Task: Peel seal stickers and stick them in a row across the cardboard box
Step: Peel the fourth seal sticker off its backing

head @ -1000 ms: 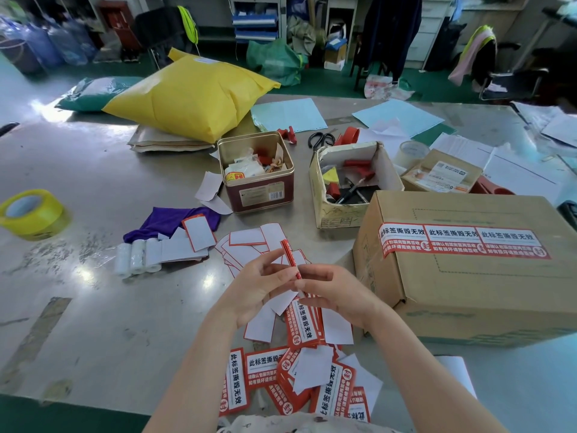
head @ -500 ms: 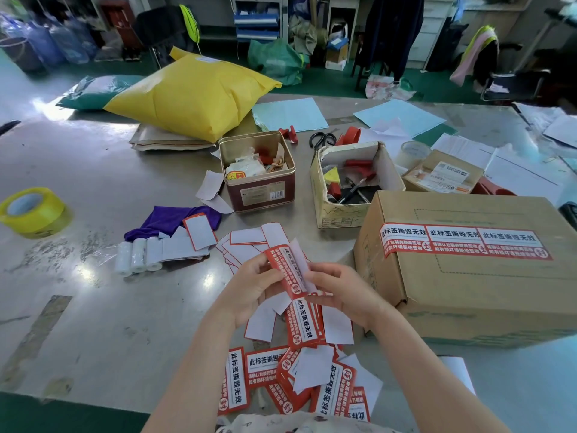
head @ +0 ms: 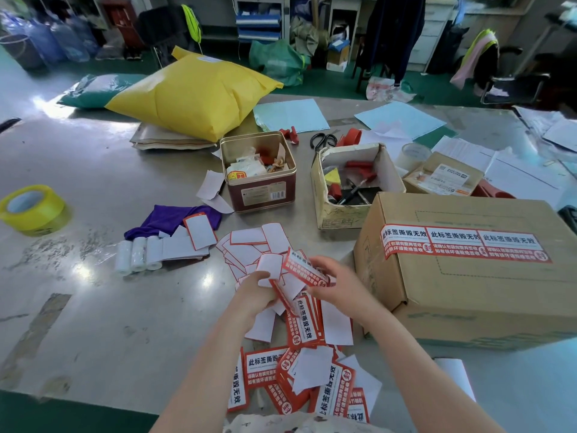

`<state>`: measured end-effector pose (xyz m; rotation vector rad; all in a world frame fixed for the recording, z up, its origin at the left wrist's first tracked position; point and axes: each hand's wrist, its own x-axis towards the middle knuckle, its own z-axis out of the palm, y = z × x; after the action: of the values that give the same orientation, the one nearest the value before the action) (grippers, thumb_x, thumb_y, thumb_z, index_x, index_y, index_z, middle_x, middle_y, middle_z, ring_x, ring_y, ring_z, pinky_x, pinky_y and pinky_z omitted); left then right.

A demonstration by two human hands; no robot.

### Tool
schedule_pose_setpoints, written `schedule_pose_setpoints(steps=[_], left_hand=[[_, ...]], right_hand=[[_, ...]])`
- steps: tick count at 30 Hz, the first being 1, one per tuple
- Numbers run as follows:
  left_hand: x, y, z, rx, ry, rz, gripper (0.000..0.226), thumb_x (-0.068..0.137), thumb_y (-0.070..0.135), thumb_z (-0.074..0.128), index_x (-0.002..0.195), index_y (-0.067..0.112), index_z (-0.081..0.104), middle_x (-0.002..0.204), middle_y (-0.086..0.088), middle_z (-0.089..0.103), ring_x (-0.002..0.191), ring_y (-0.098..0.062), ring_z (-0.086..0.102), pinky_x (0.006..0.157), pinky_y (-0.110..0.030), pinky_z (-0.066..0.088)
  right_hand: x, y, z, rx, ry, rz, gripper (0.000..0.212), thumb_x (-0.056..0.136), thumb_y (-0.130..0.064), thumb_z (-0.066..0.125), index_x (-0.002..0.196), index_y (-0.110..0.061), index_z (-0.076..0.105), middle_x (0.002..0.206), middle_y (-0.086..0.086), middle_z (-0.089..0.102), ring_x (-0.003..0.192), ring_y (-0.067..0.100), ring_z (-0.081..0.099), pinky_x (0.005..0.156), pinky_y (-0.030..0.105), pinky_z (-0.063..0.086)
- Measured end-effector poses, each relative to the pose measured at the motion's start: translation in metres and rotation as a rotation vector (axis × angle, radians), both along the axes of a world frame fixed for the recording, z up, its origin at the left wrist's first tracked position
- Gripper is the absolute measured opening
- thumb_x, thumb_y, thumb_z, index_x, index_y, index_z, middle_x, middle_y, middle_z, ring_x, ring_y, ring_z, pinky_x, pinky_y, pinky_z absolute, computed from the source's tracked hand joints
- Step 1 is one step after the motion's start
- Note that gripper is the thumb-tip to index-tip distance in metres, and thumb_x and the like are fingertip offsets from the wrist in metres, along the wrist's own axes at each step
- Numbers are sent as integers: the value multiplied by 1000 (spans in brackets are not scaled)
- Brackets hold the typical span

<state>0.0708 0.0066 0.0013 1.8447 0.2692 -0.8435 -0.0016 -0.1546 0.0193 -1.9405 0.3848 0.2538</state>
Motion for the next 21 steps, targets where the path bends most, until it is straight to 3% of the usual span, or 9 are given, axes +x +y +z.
schedule_pose_setpoints(steps=[3,7,11,14,17,21], left_hand=[[3,0,-1,72,-62,26,27,92,13,53,118,15,57,123,-7,56,114,-26,54,97,-36,47],[9,6,13,-72,-1,118,17,93,19,52,91,7,64,90,-9,72,82,-22,70,79,-30,56],[12,11,20,-63,4,70,17,91,24,55,86,10,64,70,-1,73,59,-13,71,75,-30,57],[13,12,21,-72,9,64,19,90,23,57,92,6,65,75,-2,75,65,-14,72,75,-29,57],[13,13,21,-55,-4,11,19,88,24,60,92,6,67,84,-6,75,76,-20,73,86,-37,56],[13,15,23,-45,6,-37,15,86,23,62,88,9,67,86,-7,75,81,-21,72,87,-41,55]], right_hand=[[0,3,0,-104,2,88,58,85,-9,64,137,-25,42,115,-11,52,106,12,60,81,29,57],[3,6,-1,-200,-38,178,53,85,-9,64,133,-25,46,117,-12,51,107,9,57,85,31,57],[7,8,-6,-336,-67,232,47,85,-18,65,126,-35,49,122,-11,55,110,8,55,86,33,57],[7,8,-4,-370,-73,228,45,85,-18,66,125,-34,50,122,-11,55,111,7,53,87,32,56],[6,8,-2,-383,-81,225,42,85,-18,66,121,-34,52,118,-11,57,109,8,55,85,33,57],[5,9,2,-405,-68,212,45,85,-21,66,126,-29,50,124,-8,55,115,9,50,92,34,52]])
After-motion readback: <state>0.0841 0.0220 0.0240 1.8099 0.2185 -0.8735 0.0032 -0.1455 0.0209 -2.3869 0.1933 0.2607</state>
